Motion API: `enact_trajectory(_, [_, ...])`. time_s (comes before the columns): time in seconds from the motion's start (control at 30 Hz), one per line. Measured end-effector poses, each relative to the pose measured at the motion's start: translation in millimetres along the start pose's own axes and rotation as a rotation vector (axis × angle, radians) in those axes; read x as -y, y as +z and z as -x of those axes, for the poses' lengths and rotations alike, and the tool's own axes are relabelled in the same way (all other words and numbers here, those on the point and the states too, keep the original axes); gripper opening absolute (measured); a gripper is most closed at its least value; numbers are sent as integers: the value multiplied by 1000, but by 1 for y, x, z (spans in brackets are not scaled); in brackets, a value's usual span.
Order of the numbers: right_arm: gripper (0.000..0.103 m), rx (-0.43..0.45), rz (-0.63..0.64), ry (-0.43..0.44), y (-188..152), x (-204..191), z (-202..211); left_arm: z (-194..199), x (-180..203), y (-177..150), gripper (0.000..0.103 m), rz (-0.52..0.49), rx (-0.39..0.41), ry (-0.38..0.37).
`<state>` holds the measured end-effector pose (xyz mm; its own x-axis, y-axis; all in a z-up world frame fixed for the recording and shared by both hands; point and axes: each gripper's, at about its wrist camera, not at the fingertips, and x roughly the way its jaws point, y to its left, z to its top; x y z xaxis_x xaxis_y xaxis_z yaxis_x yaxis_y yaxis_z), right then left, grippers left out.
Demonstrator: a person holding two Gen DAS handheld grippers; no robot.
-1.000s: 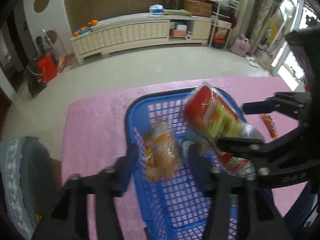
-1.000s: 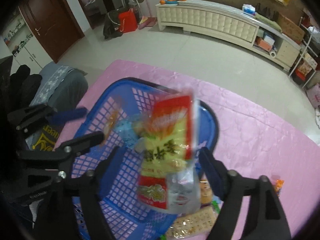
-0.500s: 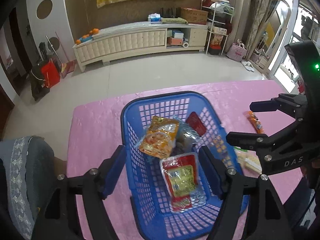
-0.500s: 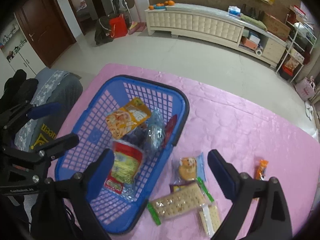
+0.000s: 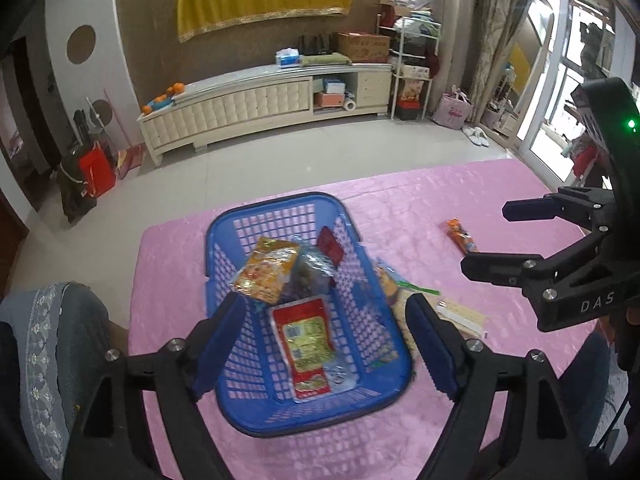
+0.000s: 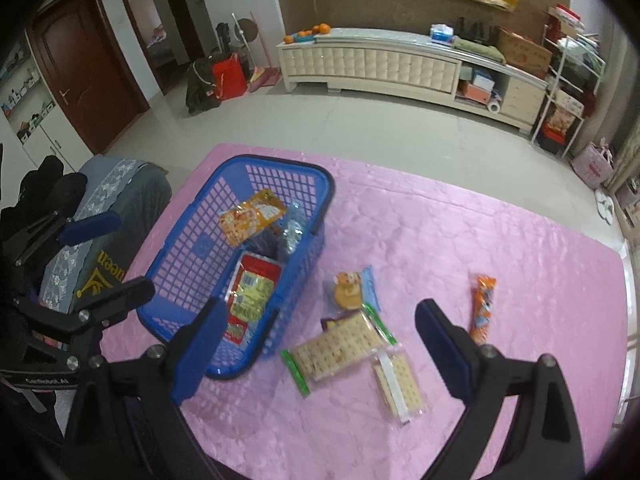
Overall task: Organize snacks
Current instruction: 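Withdraw both tools from the basket toward the cracker packs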
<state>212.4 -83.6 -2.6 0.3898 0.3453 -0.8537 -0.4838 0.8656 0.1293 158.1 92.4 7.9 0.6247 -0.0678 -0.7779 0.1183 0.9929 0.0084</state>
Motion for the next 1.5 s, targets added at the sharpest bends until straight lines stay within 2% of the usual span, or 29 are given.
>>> enact_trajectory(0.3, [96, 2, -36, -12, -42, 36, 22, -4, 57, -10, 81, -72, -7, -34])
enact_trajectory(0.4, [96, 9, -40, -20, -60, 49, 26, -5, 77, -17, 81, -97, 19, -40])
enact_trajectory(0.67, [96, 76, -13, -10, -114, 73, 30, -15, 126, -54, 81, -159, 75, -50])
enact_trajectory(0.83, [96, 103, 7, 7, -138, 84, 22, -28, 150, -76, 81, -137, 76, -84])
enact_trajectory(0.93, [96, 104, 0, 28, -151, 92, 14, -39, 156, -85, 81, -119, 64, -85])
enact_trajectory(1.03, [96, 102, -10, 34, -161, 99, 4, -55, 161, -93, 81, -111, 46, -54])
enact_trajectory(1.23, [96, 86, 34, -29, -171, 103, -20, -87, 165, -97, 81, -142, 14, 18])
enact_trajectory(1.37, [96, 54, 57, -46, -174, 108, -41, -113, 162, -94, 77, -152, -21, 17])
enact_trajectory(1.47, [96, 26, 50, -27, -173, 113, -58, -129, 157, -93, 75, -148, -48, 5])
enact_trajectory(1.5, [96, 18, 46, -23, -172, 115, -63, -134, 156, -93, 71, -153, -53, 1])
